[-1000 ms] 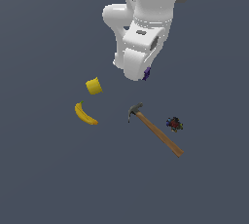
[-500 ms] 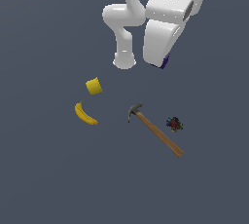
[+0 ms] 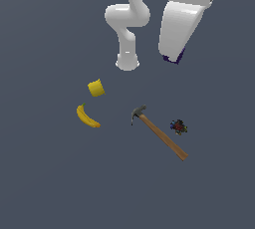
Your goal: Pick up a designated object from a clutter of objects.
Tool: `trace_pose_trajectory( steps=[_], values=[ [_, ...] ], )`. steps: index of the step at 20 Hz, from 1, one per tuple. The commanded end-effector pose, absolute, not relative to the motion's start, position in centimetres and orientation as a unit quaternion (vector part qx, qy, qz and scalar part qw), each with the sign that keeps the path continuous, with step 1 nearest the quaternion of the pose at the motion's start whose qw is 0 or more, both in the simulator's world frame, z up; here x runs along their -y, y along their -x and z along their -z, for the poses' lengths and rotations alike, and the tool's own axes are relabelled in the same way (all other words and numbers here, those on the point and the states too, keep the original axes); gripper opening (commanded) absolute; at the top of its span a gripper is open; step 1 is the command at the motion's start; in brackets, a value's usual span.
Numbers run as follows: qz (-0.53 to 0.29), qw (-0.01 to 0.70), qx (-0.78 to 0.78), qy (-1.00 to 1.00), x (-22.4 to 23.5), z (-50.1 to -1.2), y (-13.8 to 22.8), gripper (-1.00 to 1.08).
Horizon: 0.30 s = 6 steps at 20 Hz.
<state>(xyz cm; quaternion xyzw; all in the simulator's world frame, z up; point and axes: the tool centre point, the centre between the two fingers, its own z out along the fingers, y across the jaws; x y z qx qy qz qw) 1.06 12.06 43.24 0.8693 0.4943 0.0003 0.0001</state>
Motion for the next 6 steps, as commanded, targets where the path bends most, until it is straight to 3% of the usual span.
trace_pose_trajectory(
  steps=[1, 6],
  values=[
    [0.0, 0.0, -0.494, -0.869, -12.23, -43.54, -1.19, -1.0],
    [0.0, 0.0, -0.494, -0.869, -12.2, -43.49, -1.25, -1.0]
  ],
)
